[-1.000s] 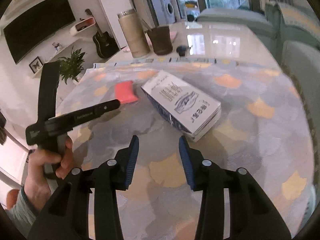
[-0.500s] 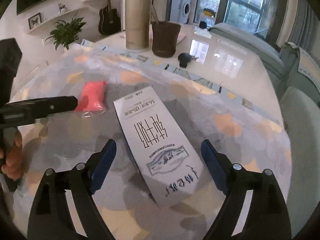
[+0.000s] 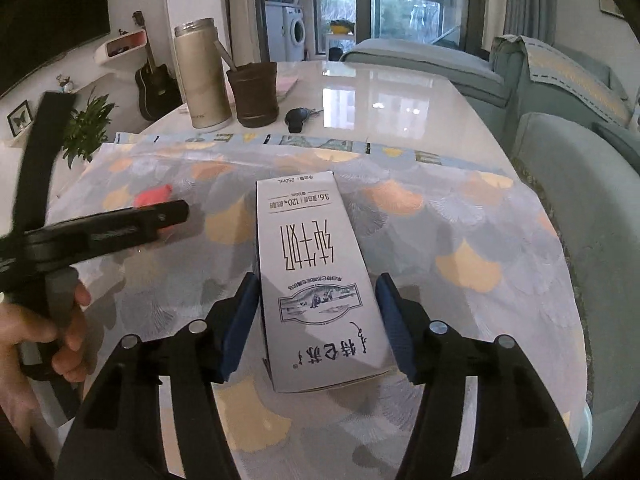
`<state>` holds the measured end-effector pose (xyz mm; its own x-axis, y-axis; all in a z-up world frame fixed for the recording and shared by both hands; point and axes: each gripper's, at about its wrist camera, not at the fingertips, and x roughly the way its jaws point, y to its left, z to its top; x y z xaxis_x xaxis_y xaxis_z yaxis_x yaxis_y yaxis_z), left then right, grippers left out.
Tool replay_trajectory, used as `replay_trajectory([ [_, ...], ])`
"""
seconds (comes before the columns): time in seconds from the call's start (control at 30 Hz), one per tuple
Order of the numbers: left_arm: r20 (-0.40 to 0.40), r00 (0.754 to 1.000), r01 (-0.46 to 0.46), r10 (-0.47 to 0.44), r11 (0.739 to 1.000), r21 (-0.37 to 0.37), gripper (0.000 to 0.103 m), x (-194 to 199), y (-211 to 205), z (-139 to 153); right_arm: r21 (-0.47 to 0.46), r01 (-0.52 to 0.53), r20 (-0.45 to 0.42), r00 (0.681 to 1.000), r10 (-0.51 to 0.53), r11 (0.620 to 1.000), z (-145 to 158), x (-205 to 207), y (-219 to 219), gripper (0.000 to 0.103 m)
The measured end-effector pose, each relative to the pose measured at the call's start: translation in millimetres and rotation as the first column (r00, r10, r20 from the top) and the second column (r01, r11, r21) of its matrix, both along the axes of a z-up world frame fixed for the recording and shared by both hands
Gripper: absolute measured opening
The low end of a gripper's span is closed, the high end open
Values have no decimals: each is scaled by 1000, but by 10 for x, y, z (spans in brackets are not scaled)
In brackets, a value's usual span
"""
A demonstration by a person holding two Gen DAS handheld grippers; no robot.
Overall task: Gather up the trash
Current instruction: 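Grasp the red packet with the left tool while the right tool grasps the white milk carton, then carry the packet and carton over the blue basket and open both tools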
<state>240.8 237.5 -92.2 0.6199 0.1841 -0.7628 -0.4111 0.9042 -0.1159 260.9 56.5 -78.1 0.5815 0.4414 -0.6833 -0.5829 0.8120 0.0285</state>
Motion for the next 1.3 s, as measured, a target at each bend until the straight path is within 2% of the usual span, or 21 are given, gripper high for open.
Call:
replay_trajectory([
  [0.03,-6,1000,5,-5,1000,12,41,2,-7,2,2,0,-2,1000,0,1000,5,0,-3,56],
  [0.1,-16,999,32,-32,999,33,39,-24,-49,7,9,11,-9,1000,-11,1000,10,1,-31,56],
  [0.2,4,996,89,-89,996,14,37,-139,-104,22,9,36,-29,999,-35,999,28,-33,-79,56],
  [0.3,113,972,211,-204,976,-53,37,-376,-225,97,-5,44,-32,999,-44,999,51,-175,-151,56],
  [0.4,151,943,300,-295,954,-10,37,-658,-506,187,-25,48,-17,999,-48,999,101,-362,-267,55],
  [0.47,160,932,330,-325,944,-1,37,-828,-668,227,-34,47,-6,999,-48,998,133,-478,-356,55],
  [0.53,171,925,345,-339,938,-6,37,-926,-811,263,-34,63,4,998,-63,997,180,-604,-497,55],
  [0.67,180,915,371,-362,928,-19,37,-1033,-1042,360,-29,100,-31,994,-101,995,210,-783,-823,55],
  [0.8,200,902,394,-384,919,-15,37,-1148,-1253,483,-51,95,-119,988,-100,994,123,-1021,-1163,55],
  [0.87,205,898,403,-389,914,-35,37,-1198,-1343,493,-71,104,-120,986,-112,992,85,-1111,-1240,55],
  [1.03,183,896,420,-406,906,-46,37,-1289,-1493,430,-79,96,-211,971,-111,992,-34,-1090,-1228,56],
  [1.07,179,896,419,-406,907,-46,37,-1310,-1509,420,-65,106,-219,969,-118,992,-31,-1069,-1214,58],
  [1.1,178,897,418,-404,907,-49,37,-1320,-1511,417,-56,107,-231,966,-118,993,-34,-1027,-1181,68],
  [1.17,178,900,413,-398,909,-61,37,-1339,-1501,419,-78,119,-238,962,-134,990,-72,-956,-1124,71],
  [1.2,183,900,415,-396,907,-74,37,-1347,-1492,429,-83,123,-238,961,-139,989,-88,-931,-1113,68],
  [1.23,189,898,418,-397,904,-91,37,-1344,-1467,448,-83,122,-236,962,-138,989,-101,-904,-1102,59],
  [1.3,218,890,433,-400,892,-131,37,-1344,-1439,495,-81,137,-219,964,-152,987,-84,-899,-1125,57],
])
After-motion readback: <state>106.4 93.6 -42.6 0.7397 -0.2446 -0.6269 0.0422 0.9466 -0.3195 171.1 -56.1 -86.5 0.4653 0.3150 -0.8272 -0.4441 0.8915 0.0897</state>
